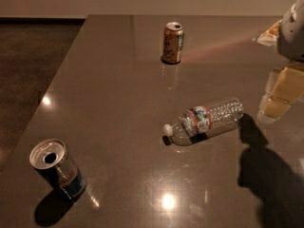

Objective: Pick water bottle

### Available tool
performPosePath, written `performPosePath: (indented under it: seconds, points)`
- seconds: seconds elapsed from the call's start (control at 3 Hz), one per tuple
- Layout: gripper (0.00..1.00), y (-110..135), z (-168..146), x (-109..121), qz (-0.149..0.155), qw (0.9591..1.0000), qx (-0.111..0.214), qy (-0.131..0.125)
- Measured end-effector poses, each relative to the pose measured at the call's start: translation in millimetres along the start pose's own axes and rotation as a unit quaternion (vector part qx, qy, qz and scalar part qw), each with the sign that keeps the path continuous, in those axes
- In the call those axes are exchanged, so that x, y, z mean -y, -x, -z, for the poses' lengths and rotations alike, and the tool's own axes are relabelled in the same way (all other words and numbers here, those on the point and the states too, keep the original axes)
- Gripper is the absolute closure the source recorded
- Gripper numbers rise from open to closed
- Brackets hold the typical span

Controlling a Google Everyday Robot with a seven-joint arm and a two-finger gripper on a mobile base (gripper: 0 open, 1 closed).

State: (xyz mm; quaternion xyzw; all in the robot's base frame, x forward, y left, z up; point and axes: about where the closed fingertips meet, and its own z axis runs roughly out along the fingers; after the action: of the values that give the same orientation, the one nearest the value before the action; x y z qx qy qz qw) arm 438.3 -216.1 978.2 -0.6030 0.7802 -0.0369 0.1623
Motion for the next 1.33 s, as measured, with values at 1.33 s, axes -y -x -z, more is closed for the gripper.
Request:
performPosePath:
  seconds: [1.33]
  points:
    - [0.00,27,-72,-5,0.121,0.9914,0.003,0.049]
